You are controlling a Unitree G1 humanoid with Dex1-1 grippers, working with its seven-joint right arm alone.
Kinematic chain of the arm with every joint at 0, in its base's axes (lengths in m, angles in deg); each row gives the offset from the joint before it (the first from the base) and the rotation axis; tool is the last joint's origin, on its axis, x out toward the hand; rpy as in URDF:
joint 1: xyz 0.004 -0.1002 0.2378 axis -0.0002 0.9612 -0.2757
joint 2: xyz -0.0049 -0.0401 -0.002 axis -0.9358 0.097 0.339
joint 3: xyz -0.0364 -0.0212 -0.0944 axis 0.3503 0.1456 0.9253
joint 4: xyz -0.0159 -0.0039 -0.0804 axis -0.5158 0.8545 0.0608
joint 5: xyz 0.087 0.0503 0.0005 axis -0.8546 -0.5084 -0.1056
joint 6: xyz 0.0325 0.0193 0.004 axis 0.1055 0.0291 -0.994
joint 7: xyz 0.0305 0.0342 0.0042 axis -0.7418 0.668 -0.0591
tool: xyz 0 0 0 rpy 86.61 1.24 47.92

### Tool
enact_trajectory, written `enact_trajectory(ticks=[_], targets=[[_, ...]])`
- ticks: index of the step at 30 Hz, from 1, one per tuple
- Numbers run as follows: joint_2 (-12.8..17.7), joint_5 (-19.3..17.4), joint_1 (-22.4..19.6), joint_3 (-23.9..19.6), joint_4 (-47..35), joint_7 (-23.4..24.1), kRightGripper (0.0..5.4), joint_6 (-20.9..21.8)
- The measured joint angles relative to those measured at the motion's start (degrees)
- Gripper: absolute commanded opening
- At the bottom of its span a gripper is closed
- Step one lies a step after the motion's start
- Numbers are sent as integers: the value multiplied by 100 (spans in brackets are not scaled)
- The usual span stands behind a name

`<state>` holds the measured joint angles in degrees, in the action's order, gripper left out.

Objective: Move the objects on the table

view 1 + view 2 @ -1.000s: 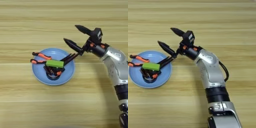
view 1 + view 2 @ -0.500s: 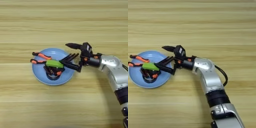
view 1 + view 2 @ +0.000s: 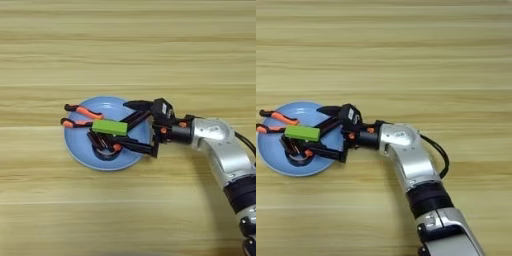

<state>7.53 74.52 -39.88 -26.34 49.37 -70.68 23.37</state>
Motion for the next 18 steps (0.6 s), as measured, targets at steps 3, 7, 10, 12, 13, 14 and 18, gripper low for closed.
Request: enact_trajectory(ticks=[3, 7, 10, 12, 13, 14, 18], targets=[[-60, 117, 0, 57, 114, 34, 536, 93], [-104, 368, -37, 221, 332, 133, 536, 122], [-103, 459, -102, 265, 395, 139, 521, 153], [-105, 469, -117, 299, 423, 125, 502, 198], [-106, 469, -117, 302, 426, 125, 484, 205], [-109, 469, -119, 305, 431, 125, 477, 216], [-120, 467, -121, 310, 448, 122, 422, 243]])
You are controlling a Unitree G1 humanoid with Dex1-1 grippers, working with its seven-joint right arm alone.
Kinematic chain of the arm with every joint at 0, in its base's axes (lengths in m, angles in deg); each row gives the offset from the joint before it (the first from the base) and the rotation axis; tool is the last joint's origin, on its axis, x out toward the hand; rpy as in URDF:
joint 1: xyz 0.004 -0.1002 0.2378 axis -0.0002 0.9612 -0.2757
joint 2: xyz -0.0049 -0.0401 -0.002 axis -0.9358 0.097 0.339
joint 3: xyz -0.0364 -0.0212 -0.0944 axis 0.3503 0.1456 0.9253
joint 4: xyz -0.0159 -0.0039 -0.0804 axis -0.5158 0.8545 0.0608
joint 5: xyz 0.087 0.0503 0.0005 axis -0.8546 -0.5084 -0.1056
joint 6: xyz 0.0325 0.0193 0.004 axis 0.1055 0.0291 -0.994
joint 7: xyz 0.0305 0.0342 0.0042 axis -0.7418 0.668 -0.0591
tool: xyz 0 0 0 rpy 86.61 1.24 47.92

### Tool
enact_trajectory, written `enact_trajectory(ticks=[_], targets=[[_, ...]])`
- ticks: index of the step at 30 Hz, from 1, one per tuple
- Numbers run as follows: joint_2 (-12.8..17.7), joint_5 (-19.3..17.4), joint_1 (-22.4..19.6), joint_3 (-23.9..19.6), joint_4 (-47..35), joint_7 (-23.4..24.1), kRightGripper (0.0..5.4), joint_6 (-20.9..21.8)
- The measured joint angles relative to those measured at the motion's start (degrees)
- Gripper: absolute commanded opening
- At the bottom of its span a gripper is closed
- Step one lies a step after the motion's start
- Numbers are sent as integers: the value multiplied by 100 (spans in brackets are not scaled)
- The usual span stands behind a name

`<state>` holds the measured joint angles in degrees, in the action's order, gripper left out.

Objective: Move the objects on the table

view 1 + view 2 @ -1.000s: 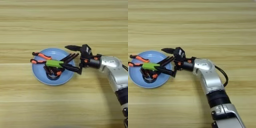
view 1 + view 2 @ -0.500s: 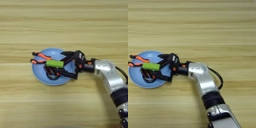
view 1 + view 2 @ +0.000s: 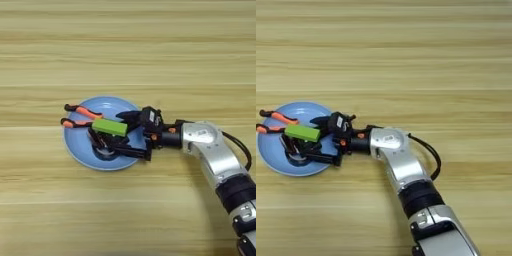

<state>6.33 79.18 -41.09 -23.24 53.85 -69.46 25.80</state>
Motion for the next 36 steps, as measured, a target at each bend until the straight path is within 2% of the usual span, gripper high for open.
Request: enact_trajectory(ticks=[3, 7, 22, 36], targets=[[-16, -4, -12, 7, 37, -7, 398, 31], [-30, -8, -37, 17, 117, -15, 323, 89], [-45, -31, -115, 11, 266, -16, 156, 241], [-47, -37, -165, 1, 394, -14, 152, 351]])
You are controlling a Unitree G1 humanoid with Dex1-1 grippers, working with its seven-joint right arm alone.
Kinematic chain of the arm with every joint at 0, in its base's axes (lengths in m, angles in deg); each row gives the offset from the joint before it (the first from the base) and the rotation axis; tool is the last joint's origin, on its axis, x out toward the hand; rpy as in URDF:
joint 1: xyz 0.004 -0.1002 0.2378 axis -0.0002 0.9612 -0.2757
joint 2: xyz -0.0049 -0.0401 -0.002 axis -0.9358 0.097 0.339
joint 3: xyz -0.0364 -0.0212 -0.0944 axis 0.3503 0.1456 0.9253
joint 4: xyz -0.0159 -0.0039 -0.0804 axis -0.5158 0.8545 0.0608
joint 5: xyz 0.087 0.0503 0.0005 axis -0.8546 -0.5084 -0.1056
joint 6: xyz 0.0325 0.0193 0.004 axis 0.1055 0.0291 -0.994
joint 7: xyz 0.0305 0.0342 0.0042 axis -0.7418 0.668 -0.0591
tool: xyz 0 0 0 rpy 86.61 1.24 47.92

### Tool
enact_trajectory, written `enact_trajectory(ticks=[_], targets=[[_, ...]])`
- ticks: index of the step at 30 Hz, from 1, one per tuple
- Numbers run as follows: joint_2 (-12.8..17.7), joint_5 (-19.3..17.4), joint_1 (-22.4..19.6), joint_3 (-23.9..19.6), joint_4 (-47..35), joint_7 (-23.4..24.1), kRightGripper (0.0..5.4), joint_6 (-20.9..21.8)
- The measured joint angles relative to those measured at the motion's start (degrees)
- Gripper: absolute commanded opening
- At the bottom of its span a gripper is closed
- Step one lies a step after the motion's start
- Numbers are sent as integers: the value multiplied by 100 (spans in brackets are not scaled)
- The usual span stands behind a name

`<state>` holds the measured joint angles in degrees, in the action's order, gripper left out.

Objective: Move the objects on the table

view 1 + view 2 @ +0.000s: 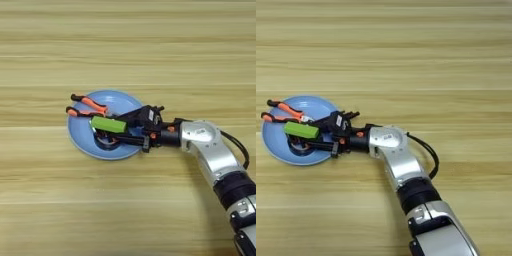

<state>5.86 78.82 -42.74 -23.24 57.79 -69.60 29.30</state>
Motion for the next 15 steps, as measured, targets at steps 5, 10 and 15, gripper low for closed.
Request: enact_trajectory(ticks=[5, 10, 15], targets=[[-3, -36, -2, -41, 14, -8, 152, -10], [-2, -89, -1, -132, 30, -36, 152, -83], [2, -185, 0, -230, 23, -126, 152, -148]])
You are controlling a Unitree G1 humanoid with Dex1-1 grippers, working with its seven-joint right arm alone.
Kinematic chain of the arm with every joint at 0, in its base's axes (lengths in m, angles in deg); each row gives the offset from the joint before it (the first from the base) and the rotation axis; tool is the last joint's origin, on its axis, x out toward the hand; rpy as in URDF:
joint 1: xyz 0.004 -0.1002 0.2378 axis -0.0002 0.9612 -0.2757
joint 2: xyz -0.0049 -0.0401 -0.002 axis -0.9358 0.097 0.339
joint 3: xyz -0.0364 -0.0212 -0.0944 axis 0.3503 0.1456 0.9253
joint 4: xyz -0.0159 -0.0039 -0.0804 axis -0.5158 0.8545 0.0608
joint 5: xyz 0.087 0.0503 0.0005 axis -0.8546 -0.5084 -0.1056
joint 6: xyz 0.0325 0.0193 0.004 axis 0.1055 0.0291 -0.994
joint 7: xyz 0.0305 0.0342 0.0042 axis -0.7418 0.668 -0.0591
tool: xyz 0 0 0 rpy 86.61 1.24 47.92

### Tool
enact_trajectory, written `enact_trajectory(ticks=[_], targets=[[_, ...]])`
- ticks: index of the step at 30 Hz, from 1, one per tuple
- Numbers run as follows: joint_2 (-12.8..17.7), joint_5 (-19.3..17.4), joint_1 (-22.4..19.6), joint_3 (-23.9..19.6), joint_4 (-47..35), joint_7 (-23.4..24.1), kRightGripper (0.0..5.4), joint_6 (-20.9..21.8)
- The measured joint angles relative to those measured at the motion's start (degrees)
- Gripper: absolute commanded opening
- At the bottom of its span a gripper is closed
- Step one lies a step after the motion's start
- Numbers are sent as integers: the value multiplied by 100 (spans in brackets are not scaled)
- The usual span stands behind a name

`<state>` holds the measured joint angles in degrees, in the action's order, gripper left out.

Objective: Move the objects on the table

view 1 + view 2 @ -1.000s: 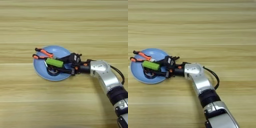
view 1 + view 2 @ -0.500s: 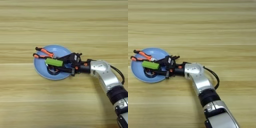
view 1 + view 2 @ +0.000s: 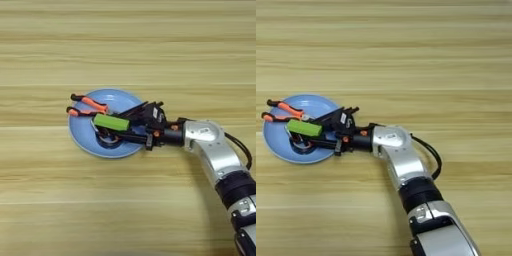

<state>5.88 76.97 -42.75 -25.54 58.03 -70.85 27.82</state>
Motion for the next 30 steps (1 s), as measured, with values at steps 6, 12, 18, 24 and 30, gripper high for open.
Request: enact_trajectory(ticks=[6, 12, 18, 24, 30], targets=[[2, -37, 0, -74, -18, -44, 152, -22], [1, -55, 0, -118, -35, -108, 152, -73], [-2, -281, -1, -251, -103, -165, 152, -140], [2, -462, -87, -452, -105, -158, 152, -245], [44, -480, -350, -659, -24, -69, 152, -243]])
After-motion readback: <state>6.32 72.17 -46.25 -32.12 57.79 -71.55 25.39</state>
